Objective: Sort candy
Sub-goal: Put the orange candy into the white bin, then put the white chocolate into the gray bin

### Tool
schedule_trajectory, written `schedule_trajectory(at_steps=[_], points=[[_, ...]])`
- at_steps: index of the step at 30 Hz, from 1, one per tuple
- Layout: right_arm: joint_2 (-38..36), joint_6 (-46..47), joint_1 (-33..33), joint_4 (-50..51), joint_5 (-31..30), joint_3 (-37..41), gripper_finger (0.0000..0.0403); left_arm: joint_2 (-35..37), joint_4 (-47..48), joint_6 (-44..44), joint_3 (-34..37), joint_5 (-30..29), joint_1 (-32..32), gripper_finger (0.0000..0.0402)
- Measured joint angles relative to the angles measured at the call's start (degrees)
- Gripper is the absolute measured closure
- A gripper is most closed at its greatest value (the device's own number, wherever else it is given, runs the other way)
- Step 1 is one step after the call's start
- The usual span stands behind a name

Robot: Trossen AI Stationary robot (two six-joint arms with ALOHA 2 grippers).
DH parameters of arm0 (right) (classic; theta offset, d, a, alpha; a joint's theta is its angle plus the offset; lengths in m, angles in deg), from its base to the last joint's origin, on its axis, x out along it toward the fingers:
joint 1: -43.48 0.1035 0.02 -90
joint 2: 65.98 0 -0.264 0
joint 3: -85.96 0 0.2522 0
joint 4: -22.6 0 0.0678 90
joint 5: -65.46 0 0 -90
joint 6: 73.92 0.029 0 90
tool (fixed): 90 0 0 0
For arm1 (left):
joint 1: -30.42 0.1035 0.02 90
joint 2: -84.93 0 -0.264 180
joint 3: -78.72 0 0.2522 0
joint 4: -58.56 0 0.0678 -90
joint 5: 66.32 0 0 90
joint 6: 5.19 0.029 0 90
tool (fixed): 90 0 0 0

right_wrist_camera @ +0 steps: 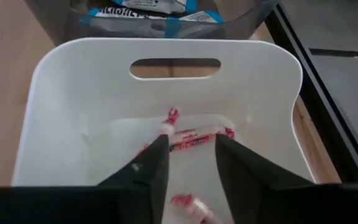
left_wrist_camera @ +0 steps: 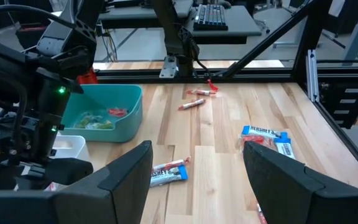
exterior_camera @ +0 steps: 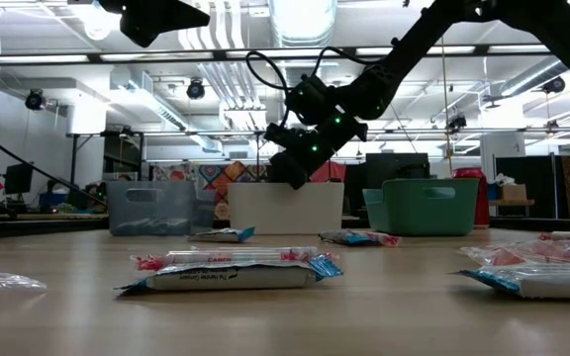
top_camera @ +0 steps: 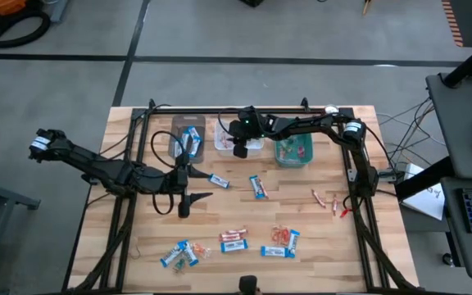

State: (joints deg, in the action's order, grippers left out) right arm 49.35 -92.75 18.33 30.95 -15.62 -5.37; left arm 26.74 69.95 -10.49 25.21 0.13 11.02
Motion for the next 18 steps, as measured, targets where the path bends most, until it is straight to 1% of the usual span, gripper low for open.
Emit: schedule_trajectory(at_steps=[5,9,15,18], points=[[-1.03,0.83,0.0,1.25,-2.39,0.06,0.0238,0.0,0.59,-2.42,0.0,0.04,0.0,0.0167],[-5.6,3.99,0.24,4.9,-3.04,0.07,0.0222,-0.02,3.53,-7.41,0.0,0.1,-0.52,0.0167],[-14.5,12.05,3.06,14.87,-2.42,0.02,0.0218,-0.9,11.22,-21.52,0.02,0.96,-2.64,0.0167],[-18.52,14.82,5.95,20.17,-2.41,0.02,0.0218,-1.98,13.57,-28.24,0.02,3.95,-4.14,0.0167]])
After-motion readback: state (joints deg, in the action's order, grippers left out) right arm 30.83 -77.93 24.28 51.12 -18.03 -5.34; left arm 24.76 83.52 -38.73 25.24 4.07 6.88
